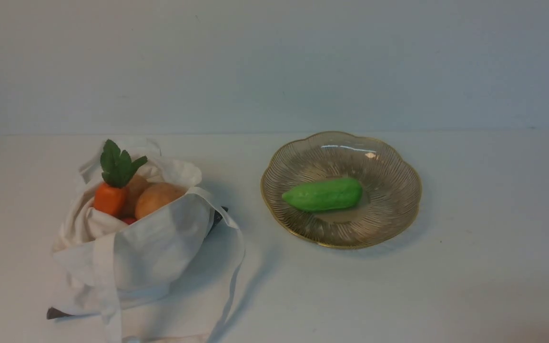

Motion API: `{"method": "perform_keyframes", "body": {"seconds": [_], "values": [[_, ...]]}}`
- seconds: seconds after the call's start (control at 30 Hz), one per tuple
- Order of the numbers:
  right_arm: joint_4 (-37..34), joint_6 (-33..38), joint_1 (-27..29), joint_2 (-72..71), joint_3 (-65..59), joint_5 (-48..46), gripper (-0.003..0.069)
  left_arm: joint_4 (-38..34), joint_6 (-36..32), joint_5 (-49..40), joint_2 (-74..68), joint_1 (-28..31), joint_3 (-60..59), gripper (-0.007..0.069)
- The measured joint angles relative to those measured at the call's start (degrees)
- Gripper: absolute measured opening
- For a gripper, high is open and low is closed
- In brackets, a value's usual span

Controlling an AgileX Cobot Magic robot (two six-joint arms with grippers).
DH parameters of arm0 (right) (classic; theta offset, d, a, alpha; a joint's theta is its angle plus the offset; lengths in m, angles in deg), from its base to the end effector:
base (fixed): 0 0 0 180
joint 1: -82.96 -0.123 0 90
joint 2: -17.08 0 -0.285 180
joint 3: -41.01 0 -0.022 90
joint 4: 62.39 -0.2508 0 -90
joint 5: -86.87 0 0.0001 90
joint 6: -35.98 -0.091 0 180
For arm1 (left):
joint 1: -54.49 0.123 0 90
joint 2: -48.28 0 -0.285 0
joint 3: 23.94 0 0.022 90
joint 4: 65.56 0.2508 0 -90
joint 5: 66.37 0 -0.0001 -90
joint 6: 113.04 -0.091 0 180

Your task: Take vegetables from cloth bag on white table place on plate.

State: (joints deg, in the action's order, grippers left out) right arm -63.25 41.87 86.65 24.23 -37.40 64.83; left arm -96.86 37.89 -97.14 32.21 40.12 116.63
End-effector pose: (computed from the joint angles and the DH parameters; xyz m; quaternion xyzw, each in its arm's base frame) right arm 0.0522 -0.0029 0.1722 -0.0115 0.8069 -0.0430 0.5891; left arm 0.0011 -0.0253 0.3735 0.1900 0.6330 -0.1714 0.7306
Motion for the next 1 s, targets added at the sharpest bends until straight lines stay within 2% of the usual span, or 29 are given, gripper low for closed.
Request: {"method": "perform_keyframes", "body": {"seconds": [0.13, 0.23, 0.27, 0.33, 0.37, 0.4, 0.43, 0.47, 0.63, 0.97, 1.0], "values": [[0.0, 0.0, 0.0, 0.0, 0.0, 0.0, -0.0015, 1.5, 0.0, 0.0, 0.0, 0.0, -0.4, -0.0005], [0.0, 0.0, 0.0, 0.0, 0.0, 0.0, -0.0015, 9.2, 4.1, -0.1, 0.3, 1.3, -2.7, -0.0005], [0.0, 0.0, 0.0, 0.0, 0.0, 0.0, -0.0015, 9.8, 4.7, -0.1, 0.3, 1.4, -2.7, -0.0005], [0.0, 0.0, 0.0, 0.0, 0.0, 0.0, -0.0015, 18.3, 13.8, -0.1, 1.5, 4.9, -6.1, -0.0005], [0.0, 0.0, 0.0, 0.0, 0.0, 0.0, -0.0015, 18.9, 14.5, -0.1, 1.5, 5.2, -6.4, -0.0005], [0.0, 0.0, 0.0, 0.0, 0.0, 0.0, -0.0015, 23.9, 20.2, -0.1, 3.4, 8.1, -9.6, -0.0005], [0.0, 0.0, 0.0, 0.0, 0.0, 0.0, -0.0015, 23.9, 20.2, -0.1, 3.4, 8.1, -9.6, -0.0005], [0.0, 0.0, 0.0, 0.0, 0.0, 0.0, -0.0015, 26.2, 23.0, 0.0, 4.8, 10.7, -12.8, -0.0005], [0.0, 0.0, 0.0, 0.0, 0.0, 0.0, -0.0015, 27.7, 23.9, 3.1, 8.9, 14.7, -24.9, -0.0005], [0.0, 0.0, 0.0, 0.0, 0.0, 0.0, -0.0015, 28.2, 23.1, 4.5, 9.0, 13.9, -38.5, -0.0005], [0.0, 0.0, 0.0, 0.0, 0.0, 0.0, -0.0015, 28.1, 23.1, 6.7, 9.0, 13.7, -38.9, -0.0005]]}}
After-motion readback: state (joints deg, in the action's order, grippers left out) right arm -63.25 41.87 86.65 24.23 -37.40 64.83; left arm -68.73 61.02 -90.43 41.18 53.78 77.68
